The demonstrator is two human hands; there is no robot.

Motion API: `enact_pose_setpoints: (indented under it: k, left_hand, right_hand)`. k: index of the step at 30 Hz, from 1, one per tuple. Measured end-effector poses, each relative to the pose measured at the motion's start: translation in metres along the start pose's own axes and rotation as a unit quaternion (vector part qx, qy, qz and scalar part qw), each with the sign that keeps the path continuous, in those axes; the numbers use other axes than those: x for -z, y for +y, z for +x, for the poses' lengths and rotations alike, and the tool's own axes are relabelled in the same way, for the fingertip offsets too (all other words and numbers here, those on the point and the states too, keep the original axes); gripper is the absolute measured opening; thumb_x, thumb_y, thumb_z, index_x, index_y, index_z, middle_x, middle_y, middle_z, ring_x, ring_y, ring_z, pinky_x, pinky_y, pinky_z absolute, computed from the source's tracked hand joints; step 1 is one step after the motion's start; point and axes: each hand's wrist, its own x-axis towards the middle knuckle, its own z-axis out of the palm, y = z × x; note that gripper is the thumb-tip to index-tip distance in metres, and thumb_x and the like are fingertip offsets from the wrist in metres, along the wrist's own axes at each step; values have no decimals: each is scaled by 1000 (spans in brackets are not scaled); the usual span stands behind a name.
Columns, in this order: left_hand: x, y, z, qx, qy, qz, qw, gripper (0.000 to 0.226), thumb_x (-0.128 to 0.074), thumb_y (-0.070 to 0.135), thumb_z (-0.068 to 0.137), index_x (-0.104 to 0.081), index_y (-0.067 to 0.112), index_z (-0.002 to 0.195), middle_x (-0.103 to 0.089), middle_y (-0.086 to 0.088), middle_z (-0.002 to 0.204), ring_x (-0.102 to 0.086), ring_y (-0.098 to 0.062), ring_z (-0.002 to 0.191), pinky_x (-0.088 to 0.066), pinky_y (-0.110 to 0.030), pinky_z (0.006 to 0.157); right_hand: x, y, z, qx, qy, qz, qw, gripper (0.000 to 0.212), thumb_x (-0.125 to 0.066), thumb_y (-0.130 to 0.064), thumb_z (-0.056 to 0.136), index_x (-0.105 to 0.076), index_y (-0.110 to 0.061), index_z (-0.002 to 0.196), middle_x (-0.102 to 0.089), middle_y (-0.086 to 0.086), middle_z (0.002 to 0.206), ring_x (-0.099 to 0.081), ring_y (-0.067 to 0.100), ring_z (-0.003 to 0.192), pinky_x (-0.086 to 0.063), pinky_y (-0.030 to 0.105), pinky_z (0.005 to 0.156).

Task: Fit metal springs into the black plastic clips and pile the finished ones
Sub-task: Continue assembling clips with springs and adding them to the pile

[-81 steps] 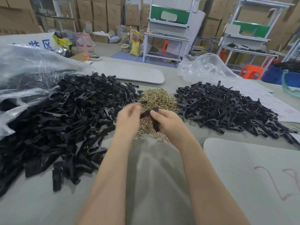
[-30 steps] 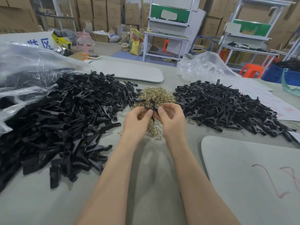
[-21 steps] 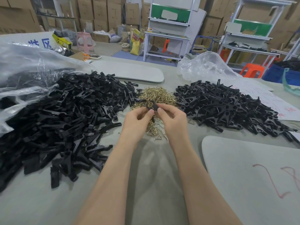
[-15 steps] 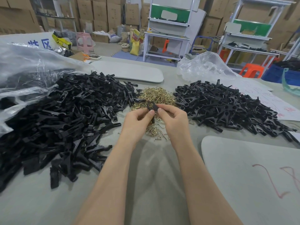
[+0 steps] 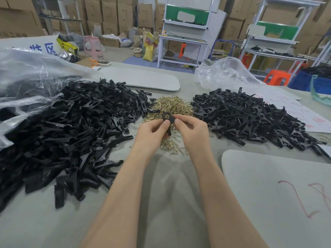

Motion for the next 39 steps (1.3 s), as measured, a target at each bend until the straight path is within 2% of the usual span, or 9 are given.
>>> enact_pose_setpoints:
  k: [5, 9, 11, 15, 19, 22, 27, 32, 39]
  left_hand:
    - [1, 2, -1, 9, 6, -1, 1000, 38, -54, 17, 96, -74, 36, 70, -69, 11, 70, -60, -1, 64, -53, -25, 74]
    - [-1, 5, -3, 5, 13, 38, 999, 28, -52, 16, 97, -68, 30, 78, -67, 10, 72, -58, -12, 75, -52, -41, 85]
    - [-2, 7, -4, -2, 12, 56, 998, 27, -51, 16, 98, -65, 32, 81, -65, 8, 75, -57, -14, 78, -50, -45, 88]
    - [-3, 8, -6, -7, 9, 64, 998, 28, -51, 17, 98, -63, 36, 81, -66, 15, 76, -60, -6, 78, -50, -38, 89]
    - [-3, 5, -4, -1, 5, 52, 999, 27, -49, 14, 98, -65, 29, 83, -65, 8, 76, -58, -11, 77, -50, -40, 87]
    - [-3, 3, -2, 7, 4, 25, 1000, 27, -49, 13, 98, -67, 26, 84, -65, 13, 68, -59, 0, 65, -52, -29, 78]
    - [-2, 0, 0, 0, 8, 15, 1000, 29, -48, 13, 99, -66, 24, 80, -65, 14, 64, -59, 2, 62, -52, -19, 71]
    - [0, -1, 1, 0, 13, 14, 1000, 29, -48, 13, 99, -67, 25, 79, -65, 13, 64, -59, 2, 61, -53, -18, 69]
    - [1, 2, -1, 10, 14, 16, 1000, 27, -52, 17, 97, -68, 29, 80, -69, 13, 70, -62, -1, 68, -54, -18, 72]
  right_hand:
    - [-1, 0, -1, 4, 1, -9, 1000, 23, -60, -1, 89, -70, -22, 90, -70, -10, 84, -66, 1, 80, -52, 18, 80]
    - [-2, 1, 0, 1, 9, -10, 1000, 25, -60, -1, 89, -70, -24, 87, -70, -12, 82, -66, 1, 80, -52, 17, 78]
    - [-1, 1, 1, -2, 9, -13, 1000, 25, -60, -1, 89, -70, -24, 87, -70, -11, 82, -66, 3, 80, -52, 18, 78]
    - [0, 1, 0, -3, 10, -15, 1000, 23, -59, -1, 89, -71, -20, 89, -71, -7, 84, -67, 9, 83, -54, 23, 81]
    - [0, 0, 0, 3, -4, -10, 1000, 26, -60, -2, 89, -70, -26, 86, -71, -11, 83, -67, 4, 82, -53, 19, 79]
    - [0, -1, -1, -1, -5, -5, 1000, 28, -60, -3, 89, -70, -29, 84, -71, -13, 79, -67, 2, 80, -53, 18, 78]
    - [1, -2, -1, -14, 12, 4, 1000, 25, -60, -2, 89, -70, -24, 85, -71, -10, 79, -66, 8, 78, -54, 21, 76]
    - [-1, -4, -3, -1, -4, -10, 1000, 25, -61, -2, 88, -70, -25, 85, -70, -13, 81, -65, -3, 76, -50, 13, 75]
    - [0, -2, -2, -8, -5, -14, 1000, 26, -61, -4, 89, -70, -28, 84, -71, -13, 78, -67, 2, 79, -54, 19, 78]
